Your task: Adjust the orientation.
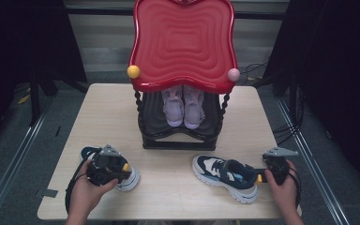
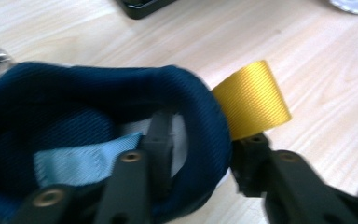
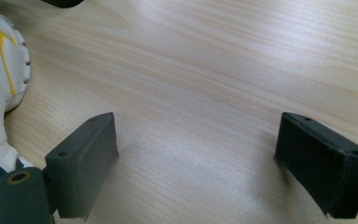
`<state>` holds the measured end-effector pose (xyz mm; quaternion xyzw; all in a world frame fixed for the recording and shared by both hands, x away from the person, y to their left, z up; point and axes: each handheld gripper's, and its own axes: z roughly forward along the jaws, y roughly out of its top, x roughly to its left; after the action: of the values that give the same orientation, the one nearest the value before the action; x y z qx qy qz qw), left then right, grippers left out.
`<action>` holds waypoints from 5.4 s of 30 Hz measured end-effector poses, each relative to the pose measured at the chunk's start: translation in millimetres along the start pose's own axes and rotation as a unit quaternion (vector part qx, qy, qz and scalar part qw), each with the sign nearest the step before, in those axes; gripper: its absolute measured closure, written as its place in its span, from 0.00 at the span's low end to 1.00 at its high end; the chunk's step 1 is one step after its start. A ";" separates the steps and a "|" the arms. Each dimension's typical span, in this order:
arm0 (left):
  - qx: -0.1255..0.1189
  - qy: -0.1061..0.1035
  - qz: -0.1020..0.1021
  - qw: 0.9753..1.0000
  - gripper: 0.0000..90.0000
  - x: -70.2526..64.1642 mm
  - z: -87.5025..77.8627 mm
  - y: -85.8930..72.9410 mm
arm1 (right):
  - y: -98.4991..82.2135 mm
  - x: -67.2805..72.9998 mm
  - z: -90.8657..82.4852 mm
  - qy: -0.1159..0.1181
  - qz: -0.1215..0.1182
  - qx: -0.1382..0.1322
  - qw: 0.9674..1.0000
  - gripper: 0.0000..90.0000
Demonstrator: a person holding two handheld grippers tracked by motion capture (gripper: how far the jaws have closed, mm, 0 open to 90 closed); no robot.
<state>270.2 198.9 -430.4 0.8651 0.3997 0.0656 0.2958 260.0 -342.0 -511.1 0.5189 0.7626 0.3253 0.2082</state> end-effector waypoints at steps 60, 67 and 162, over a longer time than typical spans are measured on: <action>0.092 -0.016 0.012 0.996 0.40 9.5 -5.3 42.8 | 0.1 0.0 0.4 0.000 -0.001 -0.001 1.000 0.13; 0.120 -0.006 0.021 0.993 0.43 7.4 -8.9 55.7 | 0.3 -0.1 0.5 0.001 -0.001 -0.001 1.000 0.13; 0.263 0.013 0.149 0.953 0.82 -7.4 8.3 80.9 | 0.9 -0.4 1.4 0.003 -0.004 0.000 1.000 0.12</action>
<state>321.0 148.8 -390.6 0.9609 0.2737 0.0127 0.0391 261.7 -341.8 -511.4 0.5144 0.7654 0.3265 0.2072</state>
